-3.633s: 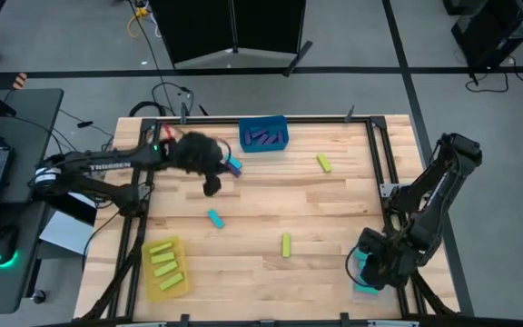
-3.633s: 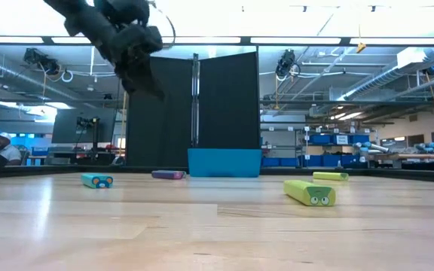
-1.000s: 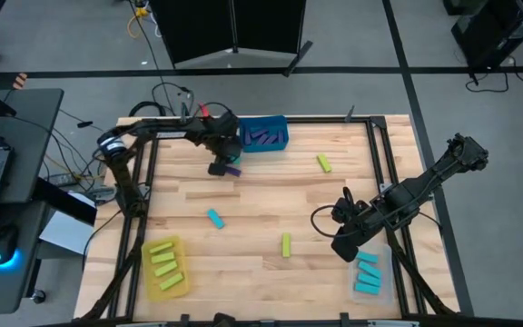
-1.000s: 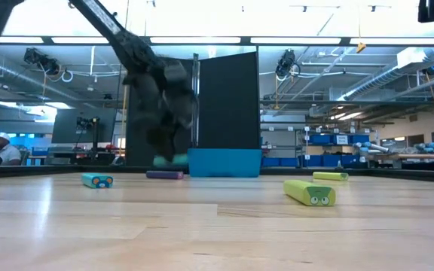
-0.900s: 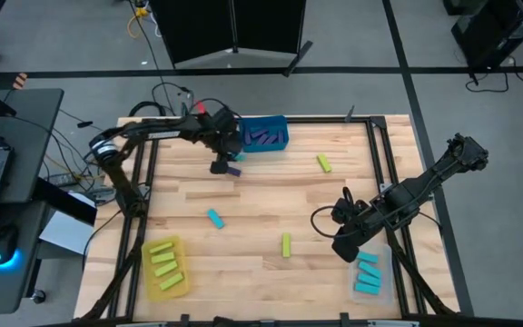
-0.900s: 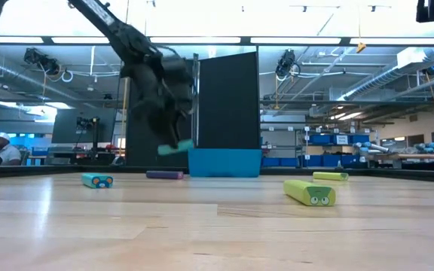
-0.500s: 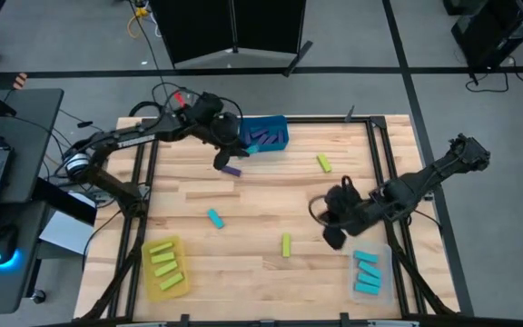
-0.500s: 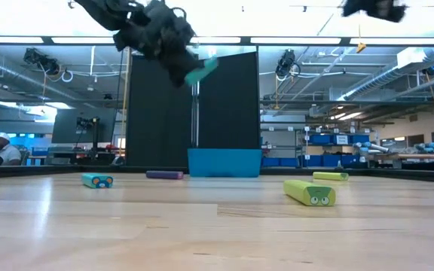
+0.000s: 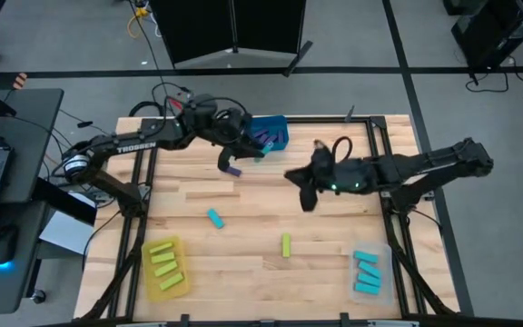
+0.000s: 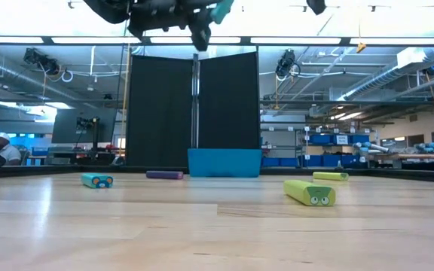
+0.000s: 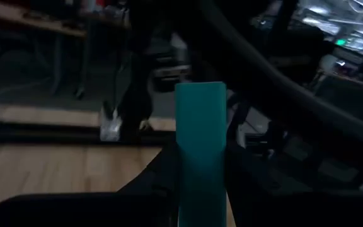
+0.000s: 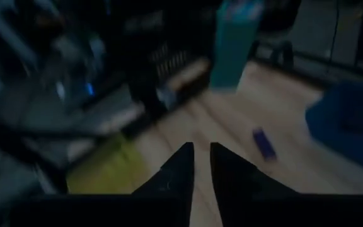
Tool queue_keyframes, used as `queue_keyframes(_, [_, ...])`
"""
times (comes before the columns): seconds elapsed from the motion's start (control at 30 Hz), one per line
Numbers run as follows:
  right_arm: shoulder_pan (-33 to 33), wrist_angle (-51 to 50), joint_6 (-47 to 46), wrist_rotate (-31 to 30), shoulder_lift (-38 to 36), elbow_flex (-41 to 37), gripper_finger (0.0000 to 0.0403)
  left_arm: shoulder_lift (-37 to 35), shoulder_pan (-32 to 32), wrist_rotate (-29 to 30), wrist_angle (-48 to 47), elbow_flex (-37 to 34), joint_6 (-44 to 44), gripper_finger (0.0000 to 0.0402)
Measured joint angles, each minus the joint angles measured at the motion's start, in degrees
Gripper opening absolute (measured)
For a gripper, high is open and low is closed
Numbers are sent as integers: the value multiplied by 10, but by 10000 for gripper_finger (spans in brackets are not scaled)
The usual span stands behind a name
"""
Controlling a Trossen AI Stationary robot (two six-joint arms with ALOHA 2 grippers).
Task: Sort blocks
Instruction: Put the sky blue block into the white bin
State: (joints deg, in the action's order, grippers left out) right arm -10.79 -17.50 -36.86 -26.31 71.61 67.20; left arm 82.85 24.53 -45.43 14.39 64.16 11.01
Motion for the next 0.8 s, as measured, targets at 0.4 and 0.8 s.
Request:
queue_keyframes(0.4, [37,90,20,-43,0,0,195,0,-37,16,55,0,28,95])
queue_keyframes(0.8, [38,94,19,-40,15,0,245,0,-40,59,55,0,47,95])
